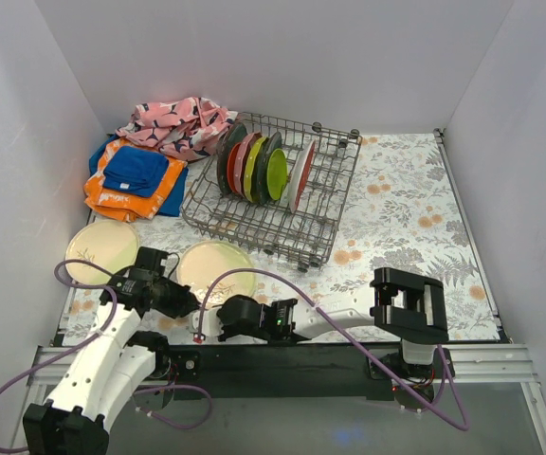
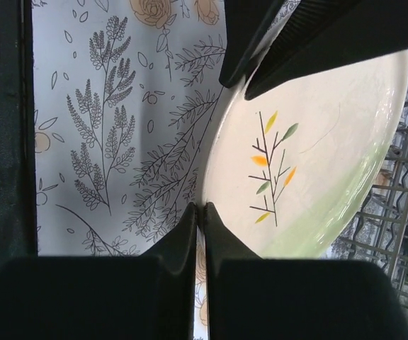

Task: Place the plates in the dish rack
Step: Pass the plate from the left arm to the right, then pass the plate from the right arm to the left

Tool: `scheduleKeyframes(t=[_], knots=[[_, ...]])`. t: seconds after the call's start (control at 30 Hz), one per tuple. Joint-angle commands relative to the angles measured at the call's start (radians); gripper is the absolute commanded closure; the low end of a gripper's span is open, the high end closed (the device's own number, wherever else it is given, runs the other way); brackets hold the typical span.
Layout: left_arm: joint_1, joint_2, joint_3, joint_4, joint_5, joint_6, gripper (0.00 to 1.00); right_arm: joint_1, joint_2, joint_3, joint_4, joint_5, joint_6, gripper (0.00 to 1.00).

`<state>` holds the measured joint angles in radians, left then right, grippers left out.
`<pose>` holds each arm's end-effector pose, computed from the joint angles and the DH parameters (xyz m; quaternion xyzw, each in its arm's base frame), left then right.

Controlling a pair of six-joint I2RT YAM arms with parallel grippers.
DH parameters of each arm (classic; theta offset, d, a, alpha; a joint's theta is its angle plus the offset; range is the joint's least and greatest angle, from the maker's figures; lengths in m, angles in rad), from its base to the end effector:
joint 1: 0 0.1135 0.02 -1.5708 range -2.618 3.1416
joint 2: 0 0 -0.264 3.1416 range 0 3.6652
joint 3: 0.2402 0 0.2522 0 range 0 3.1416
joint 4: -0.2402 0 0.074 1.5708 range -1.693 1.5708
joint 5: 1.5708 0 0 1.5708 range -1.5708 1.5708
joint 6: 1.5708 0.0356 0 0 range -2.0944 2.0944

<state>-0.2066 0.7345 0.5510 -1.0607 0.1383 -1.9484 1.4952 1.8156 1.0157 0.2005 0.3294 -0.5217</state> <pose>0.1076 -0.0276 0.2012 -0.7457 0.6426 -0.1751 0.0168 0.0407 0.3846 0.1750 -0.6972 0.5299 0.0872 0.4748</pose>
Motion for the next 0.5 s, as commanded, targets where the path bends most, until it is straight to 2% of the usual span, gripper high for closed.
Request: scheduleKeyframes(t=[0.0, 0.07, 0.17, 0.47], knots=[[0.001, -0.060, 0.035, -0.025, 0.018, -0.075, 0.85, 0.000, -0.048, -0.034, -0.015, -0.033, 0.072, 0.99], [-0.001, -0.070, 0.036, -0.036, 0.003, -0.078, 0.75, 0.000, -0.065, -0.034, -0.016, -0.049, 0.086, 0.99], [-0.001, -0.073, 0.040, -0.059, -0.012, -0.076, 0.67, -0.001, -0.085, -0.035, -0.016, -0.067, 0.101, 0.99], [0.001, -0.041, 0.030, -0.064, -0.039, -0.030, 0.65, -0.024, -0.142, -0.055, -0.018, -0.108, 0.118, 0.99]])
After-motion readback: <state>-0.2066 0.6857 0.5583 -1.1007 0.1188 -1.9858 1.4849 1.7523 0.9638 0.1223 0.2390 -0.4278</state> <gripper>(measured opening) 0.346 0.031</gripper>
